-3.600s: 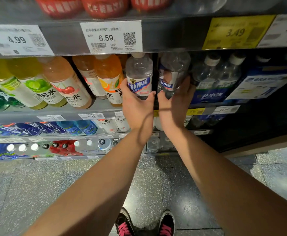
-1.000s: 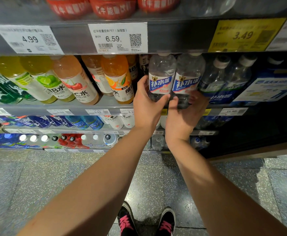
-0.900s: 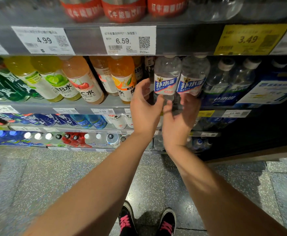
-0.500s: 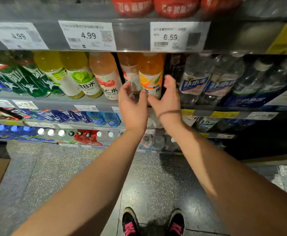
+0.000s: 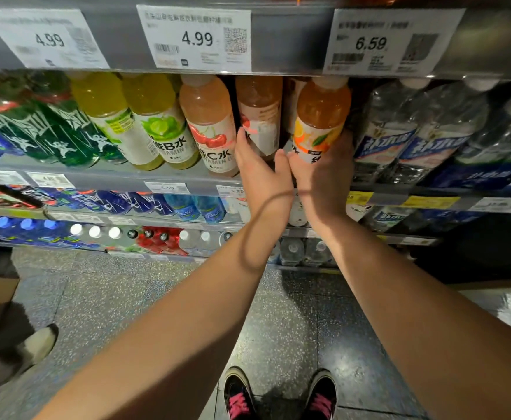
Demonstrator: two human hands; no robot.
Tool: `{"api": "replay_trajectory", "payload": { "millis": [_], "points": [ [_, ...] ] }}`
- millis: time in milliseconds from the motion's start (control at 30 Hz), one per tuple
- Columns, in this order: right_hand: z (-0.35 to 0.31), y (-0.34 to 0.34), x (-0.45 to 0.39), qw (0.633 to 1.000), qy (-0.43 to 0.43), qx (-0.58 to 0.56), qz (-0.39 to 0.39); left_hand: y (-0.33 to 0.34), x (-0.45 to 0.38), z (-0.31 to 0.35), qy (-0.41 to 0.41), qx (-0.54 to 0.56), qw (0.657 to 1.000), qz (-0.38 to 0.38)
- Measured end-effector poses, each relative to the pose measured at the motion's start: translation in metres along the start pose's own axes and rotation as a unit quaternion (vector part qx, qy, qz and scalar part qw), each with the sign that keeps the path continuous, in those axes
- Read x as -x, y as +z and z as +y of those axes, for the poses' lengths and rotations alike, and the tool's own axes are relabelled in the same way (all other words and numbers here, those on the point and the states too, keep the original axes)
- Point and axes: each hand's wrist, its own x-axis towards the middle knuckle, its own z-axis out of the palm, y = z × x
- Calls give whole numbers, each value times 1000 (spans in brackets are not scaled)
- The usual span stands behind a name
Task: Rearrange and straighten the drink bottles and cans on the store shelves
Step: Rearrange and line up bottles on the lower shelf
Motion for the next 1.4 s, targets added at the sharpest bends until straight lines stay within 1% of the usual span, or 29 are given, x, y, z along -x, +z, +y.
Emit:
{"api": "replay_trajectory", "payload": {
  "millis": [100, 267, 333, 433, 533, 700, 800, 867, 967, 1200, 1267, 1400],
  "points": [
    [-2, 0, 2, 1000, -3, 7, 15, 5, -6, 1, -9, -10, 1000, 10],
    [0, -1, 6, 999, -32, 19, 36, 10, -18, 2, -13, -54, 998, 21],
    [3, -2, 7, 999, -39, 21, 25, 11, -25, 1, -18, -45, 999, 24],
    [8, -4, 6, 999, -35, 32, -15, 11, -34, 0, -30, -27, 999, 14],
    [10, -5, 5, 998, -36, 37, -34, 8, -37, -3, -17, -43, 999, 8],
    [8, -3, 6, 999, -24, 21, -18, 1, -27, -5, 29, -87, 996, 23],
    [10, -2, 7, 999, -22, 28, -28, -5, -17, -4, 38, -100, 994, 31],
    [11, -3, 6, 999, -22, 30, -39, -7, -14, -5, 32, -88, 996, 13],
    [10, -7, 7, 998, -8, 15, -61, -12, -14, -7, 0, -41, 998, -48],
    [8, -10, 12, 998, 0, 18, -67, -24, -22, -16, 20, -50, 991, -127],
    [9, -11, 14, 998, 0, 15, -65, -25, -20, -19, 32, -65, 989, -130],
    [8, -12, 18, 999, -7, 19, -44, -24, -18, -19, 42, -72, 990, -112]
  ]
}}
